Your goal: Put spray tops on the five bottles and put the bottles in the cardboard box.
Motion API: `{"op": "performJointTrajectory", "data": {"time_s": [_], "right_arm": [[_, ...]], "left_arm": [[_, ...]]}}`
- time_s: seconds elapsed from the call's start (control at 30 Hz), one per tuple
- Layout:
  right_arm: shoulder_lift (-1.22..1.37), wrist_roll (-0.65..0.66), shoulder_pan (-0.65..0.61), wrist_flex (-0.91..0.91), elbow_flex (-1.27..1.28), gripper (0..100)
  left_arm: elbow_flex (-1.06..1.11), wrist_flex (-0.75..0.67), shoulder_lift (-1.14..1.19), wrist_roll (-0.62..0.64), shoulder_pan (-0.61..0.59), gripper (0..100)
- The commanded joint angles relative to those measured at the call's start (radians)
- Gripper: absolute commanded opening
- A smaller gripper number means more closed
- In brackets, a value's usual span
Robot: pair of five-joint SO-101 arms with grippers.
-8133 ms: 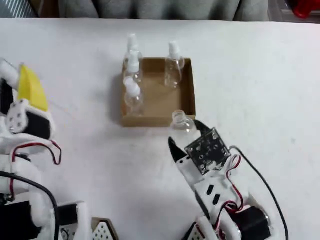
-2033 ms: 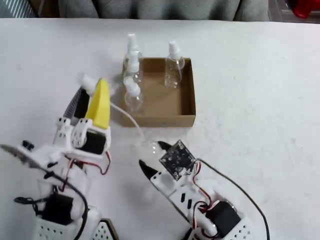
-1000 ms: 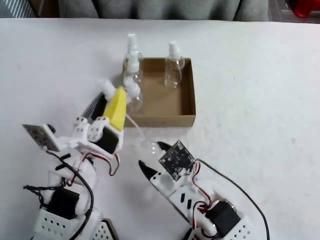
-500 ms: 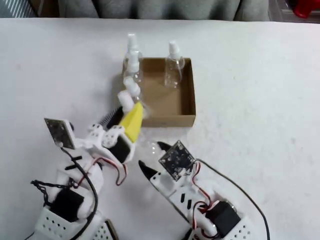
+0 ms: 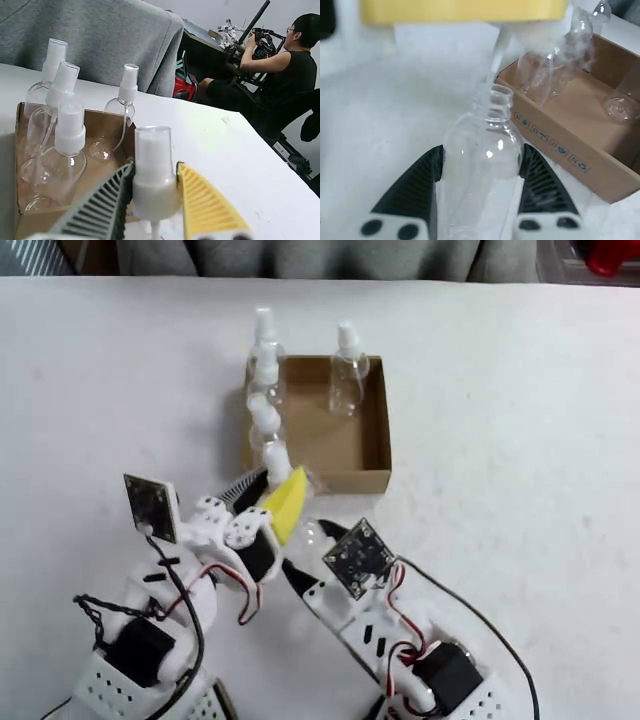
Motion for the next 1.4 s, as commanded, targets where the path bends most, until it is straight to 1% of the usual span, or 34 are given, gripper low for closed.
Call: {"op": "performJointTrajectory", "data": {"time_s": [0.0, 0.27, 0.33, 0.4, 0.53, 0.63, 0.73, 0.9, 1.1, 1.17, 1.23, 1.37], "right_arm": [[0.005, -0.002, 0.016, -0.030, -0.015, 1.5], [0.005, -0.002, 0.018, -0.030, -0.017, 1.5], [0.005, -0.002, 0.018, -0.030, -0.017, 1.5], [0.005, -0.002, 0.018, -0.030, -0.017, 1.5], [0.005, -0.002, 0.018, -0.030, -0.017, 1.5], [0.005, -0.002, 0.018, -0.030, -0.017, 1.5], [0.005, -0.002, 0.024, -0.030, -0.017, 1.5], [0.005, -0.003, 0.079, -0.053, -0.018, 1.5], [0.005, -0.009, 0.134, -0.073, -0.018, 1.5], [0.005, -0.009, 0.136, -0.073, -0.018, 1.5], [0.005, -0.009, 0.139, -0.074, -0.018, 1.5], [0.005, -0.009, 0.143, -0.074, -0.018, 1.5]], "left_arm": [[-0.018, 0.000, 0.010, -0.009, 0.019, 2], [-0.018, -0.006, 0.010, -0.009, 0.019, 2], [-0.018, -0.005, 0.010, -0.009, 0.019, 3], [-0.017, 0.002, 0.010, -0.009, 0.019, 9], [0.021, -0.005, 0.010, -0.009, 0.027, 24], [0.029, -0.006, 0.010, -0.009, 0.027, 30], [0.029, -0.006, 0.010, -0.009, 0.027, 29], [0.028, -0.008, -0.002, -0.006, 0.022, 26], [0.037, 0.008, -0.193, -0.003, 0.019, 26], [0.026, 0.052, -0.260, -0.002, 0.019, 26], [0.009, 0.075, -0.260, -0.002, 0.019, 26], [0.002, 0.071, -0.245, -0.002, 0.018, 26]]}}
